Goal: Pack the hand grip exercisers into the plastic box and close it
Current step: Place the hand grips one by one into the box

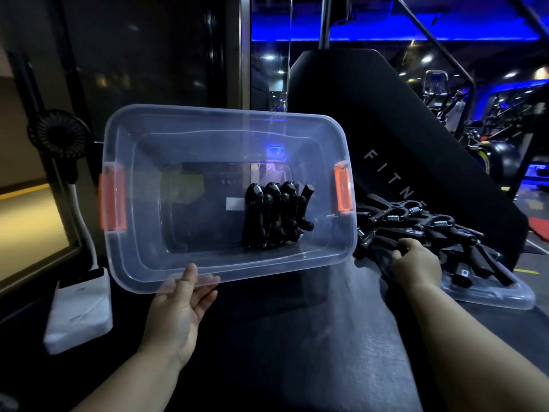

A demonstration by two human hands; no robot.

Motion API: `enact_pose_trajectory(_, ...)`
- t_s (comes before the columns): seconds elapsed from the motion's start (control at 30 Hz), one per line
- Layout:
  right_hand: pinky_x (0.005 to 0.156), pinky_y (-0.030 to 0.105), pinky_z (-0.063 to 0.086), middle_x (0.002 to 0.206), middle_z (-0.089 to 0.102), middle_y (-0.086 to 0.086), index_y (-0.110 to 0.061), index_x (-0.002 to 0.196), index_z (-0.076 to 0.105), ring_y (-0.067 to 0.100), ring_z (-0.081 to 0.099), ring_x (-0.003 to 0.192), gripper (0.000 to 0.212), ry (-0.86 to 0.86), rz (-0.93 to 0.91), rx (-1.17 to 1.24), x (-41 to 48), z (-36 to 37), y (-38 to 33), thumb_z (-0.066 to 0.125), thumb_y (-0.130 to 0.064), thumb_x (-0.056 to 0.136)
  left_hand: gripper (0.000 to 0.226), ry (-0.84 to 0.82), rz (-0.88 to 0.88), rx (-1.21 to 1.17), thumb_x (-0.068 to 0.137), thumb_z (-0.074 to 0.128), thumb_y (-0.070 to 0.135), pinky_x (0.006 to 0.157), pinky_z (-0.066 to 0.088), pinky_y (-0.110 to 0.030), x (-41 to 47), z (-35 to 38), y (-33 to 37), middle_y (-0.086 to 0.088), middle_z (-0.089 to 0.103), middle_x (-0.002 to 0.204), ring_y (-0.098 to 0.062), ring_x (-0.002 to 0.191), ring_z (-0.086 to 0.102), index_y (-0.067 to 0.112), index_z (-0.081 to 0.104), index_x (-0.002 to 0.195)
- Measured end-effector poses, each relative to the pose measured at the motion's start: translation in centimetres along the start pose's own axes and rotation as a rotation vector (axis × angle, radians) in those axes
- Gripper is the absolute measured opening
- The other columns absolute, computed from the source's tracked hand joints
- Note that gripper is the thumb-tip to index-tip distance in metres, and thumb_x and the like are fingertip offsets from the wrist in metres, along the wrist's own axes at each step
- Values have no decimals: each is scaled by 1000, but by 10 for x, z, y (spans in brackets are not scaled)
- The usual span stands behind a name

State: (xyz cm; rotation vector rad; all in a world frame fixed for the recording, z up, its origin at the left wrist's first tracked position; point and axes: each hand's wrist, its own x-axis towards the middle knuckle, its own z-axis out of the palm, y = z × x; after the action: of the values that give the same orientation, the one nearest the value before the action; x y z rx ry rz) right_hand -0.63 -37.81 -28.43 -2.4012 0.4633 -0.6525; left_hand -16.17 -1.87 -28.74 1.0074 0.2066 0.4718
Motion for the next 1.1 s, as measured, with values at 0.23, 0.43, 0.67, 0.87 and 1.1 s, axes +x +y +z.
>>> enact_pose_trajectory(0.23,91,41,45,114,62,8,-25,112,65,31,57,106,37,-62,-8,-78,-23,-18,-1,59,-39,78,26,-7,-3,-6,85,57,33,77,52,-30,0,-1,-1,-3,71,69,-20,84,67,8,58,79)
enact_pose_trajectory(0.43,88,39,47,91,65,-1,-31,94,64,25,59,92,27,-205,25,-238,-42,-36,-12,53,-46,74,27,-23,-10,-8,79,60,37,69,57,-23,0,-1,1,-4,71,69,-15,78,70,10,56,80)
enact_pose_trajectory(0.67,66,28,51,71,66,0,-18,73,66,21,63,69,35,-312,71,-352,-69,-51,-28,58,-50,63,19,-10,-12,-16,93,54,28,76,51,-29,-2,1,3,-4,71,68,-15,76,69,13,54,80)
enact_pose_trajectory(0.87,69,27,48,77,63,-1,-17,83,56,22,62,79,47,-322,-3,-481,-91,-64,-34,56,-63,73,19,-23,-25,-18,93,55,28,77,51,-29,-2,-1,3,-3,71,67,-15,75,69,13,55,80)
enact_pose_trajectory(1.1,75,31,45,102,63,0,-23,103,60,23,58,102,56,-277,-87,-527,-90,-62,-40,66,-66,66,21,-34,-33,-28,92,56,27,77,50,-30,-2,-1,4,-3,71,66,-13,71,70,12,55,77)
